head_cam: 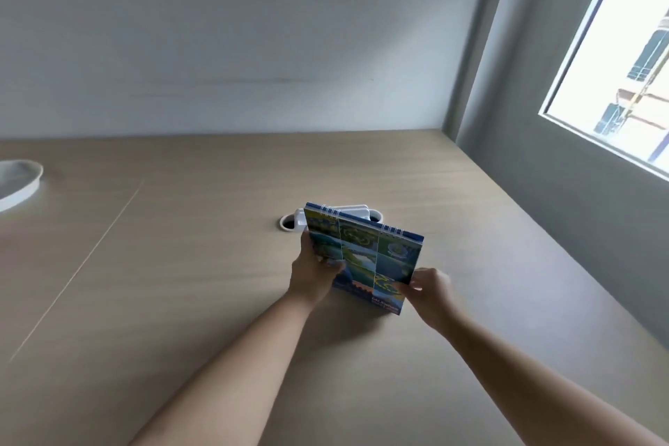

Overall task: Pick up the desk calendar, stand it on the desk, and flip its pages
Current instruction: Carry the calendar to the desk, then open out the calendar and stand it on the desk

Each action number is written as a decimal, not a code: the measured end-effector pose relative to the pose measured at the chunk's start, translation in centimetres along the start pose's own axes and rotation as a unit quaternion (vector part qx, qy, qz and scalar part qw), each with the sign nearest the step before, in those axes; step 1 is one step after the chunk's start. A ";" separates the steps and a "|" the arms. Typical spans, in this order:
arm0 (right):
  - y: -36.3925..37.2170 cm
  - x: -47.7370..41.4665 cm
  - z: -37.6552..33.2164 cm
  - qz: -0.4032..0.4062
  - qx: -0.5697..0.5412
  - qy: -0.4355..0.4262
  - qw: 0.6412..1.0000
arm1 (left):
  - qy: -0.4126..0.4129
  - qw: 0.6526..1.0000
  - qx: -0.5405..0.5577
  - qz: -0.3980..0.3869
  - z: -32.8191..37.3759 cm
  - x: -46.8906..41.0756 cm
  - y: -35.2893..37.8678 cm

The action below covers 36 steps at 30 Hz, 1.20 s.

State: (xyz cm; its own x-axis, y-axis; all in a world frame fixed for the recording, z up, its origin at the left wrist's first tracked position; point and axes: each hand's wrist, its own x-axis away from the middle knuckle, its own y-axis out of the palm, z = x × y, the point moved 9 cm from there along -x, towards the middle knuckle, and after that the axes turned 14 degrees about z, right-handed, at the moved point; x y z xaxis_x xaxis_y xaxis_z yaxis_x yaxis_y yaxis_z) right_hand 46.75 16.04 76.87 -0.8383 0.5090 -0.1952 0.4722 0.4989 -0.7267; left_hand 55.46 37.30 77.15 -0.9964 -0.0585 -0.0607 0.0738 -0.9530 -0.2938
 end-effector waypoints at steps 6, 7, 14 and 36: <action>0.4 -2.3 -0.9 -0.014 0.069 -0.062 0.996 | 0.072 0.975 -0.132 -0.161 0.6 1.5 6.4; 0.7 -2.4 -1.2 -0.019 0.075 -0.073 0.994 | 0.093 0.958 -0.205 -0.175 0.2 1.9 7.3; 1.4 -2.2 -2.5 -0.052 0.090 -0.150 0.983 | 0.109 0.961 -0.207 -0.149 -0.9 3.7 10.1; 1.0 -1.8 -4.2 -0.113 -0.032 -0.204 0.972 | 0.157 0.946 -0.256 -0.120 1.1 3.7 8.9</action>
State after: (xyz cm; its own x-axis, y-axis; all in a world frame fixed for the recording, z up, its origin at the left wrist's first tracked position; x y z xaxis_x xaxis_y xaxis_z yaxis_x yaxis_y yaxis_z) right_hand 49.85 18.58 79.26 -0.9545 0.0679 -0.2903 0.2693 0.6143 -0.7417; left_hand 52.37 28.24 75.37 -0.9319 0.3089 -0.1902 -0.0631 -0.6542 -0.7537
